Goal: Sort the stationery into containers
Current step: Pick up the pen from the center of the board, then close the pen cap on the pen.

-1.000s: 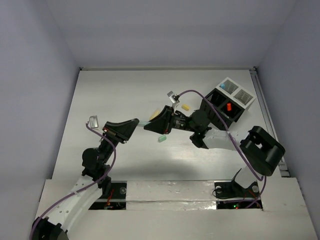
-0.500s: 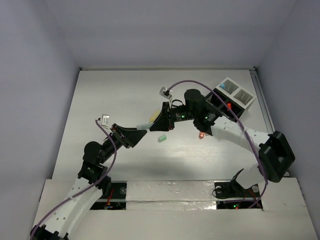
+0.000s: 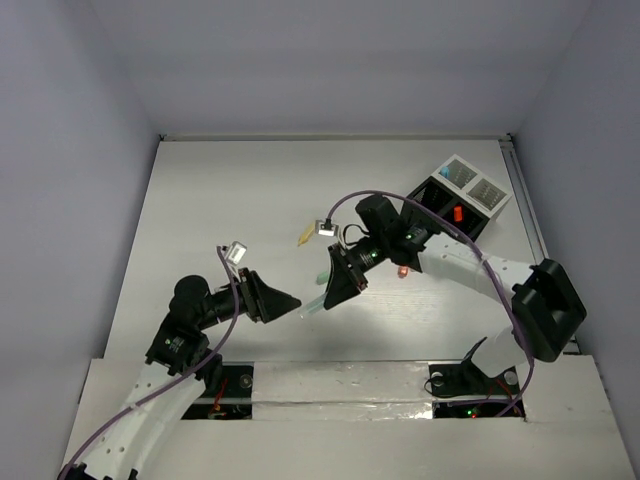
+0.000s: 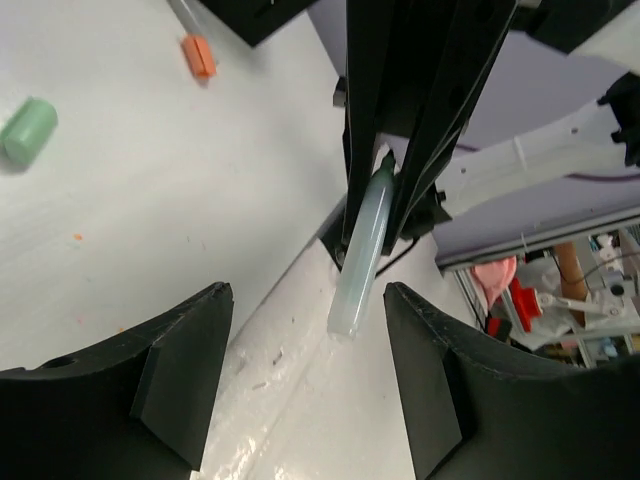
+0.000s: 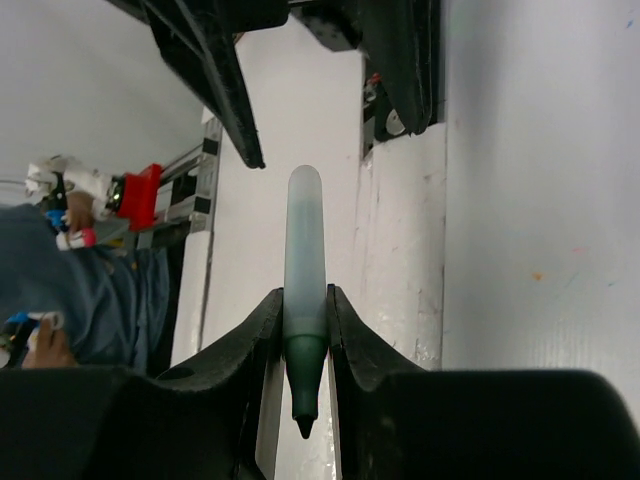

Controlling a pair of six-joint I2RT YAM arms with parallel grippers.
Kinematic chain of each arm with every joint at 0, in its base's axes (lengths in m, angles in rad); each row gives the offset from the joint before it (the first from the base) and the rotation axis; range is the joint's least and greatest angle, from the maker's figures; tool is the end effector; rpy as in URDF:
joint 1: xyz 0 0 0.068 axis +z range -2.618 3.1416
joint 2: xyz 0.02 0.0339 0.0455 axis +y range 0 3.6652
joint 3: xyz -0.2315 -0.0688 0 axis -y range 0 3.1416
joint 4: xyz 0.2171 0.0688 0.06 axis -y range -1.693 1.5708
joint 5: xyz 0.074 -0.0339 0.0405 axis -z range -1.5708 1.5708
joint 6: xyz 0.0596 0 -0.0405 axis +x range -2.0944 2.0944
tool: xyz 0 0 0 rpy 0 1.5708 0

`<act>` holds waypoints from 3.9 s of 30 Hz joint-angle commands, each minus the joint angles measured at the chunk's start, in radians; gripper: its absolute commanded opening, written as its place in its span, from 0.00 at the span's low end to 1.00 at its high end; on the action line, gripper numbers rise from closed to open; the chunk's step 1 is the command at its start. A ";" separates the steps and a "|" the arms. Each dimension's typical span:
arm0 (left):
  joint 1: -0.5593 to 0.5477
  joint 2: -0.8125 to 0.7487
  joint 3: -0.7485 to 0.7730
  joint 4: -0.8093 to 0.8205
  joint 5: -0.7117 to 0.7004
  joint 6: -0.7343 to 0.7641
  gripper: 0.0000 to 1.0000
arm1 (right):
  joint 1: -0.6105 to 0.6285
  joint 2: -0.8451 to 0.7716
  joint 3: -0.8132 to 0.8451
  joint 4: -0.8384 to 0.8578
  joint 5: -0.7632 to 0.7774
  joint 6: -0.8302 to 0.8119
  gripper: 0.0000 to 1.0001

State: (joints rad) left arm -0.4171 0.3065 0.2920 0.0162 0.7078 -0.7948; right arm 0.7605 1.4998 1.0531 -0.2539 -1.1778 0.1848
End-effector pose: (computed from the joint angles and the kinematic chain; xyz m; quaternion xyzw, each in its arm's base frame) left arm 0.1091 -0.0907 0.2404 0.1165 0.6970 -0.5793 0.4062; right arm 0.1789 0.2462 0.2423 -0.4386 0.6566 0.6080 0.0828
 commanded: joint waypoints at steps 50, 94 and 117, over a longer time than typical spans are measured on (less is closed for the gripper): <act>-0.002 0.085 0.081 -0.072 0.032 0.099 0.00 | 0.114 0.102 0.239 -0.081 0.219 -0.079 0.90; -0.002 0.053 -0.071 0.304 -0.516 0.059 0.00 | 0.103 0.384 0.289 -0.206 0.969 -0.603 0.68; -0.002 -0.021 -0.028 0.215 -0.590 0.062 0.00 | 0.066 0.514 0.354 -0.232 0.929 -0.630 0.38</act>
State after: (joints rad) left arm -0.4175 0.2890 0.2157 0.1989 0.1154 -0.7483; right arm 0.8318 1.9869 1.3788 -0.5007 -0.2398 -0.4496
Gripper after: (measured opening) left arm 0.159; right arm 0.418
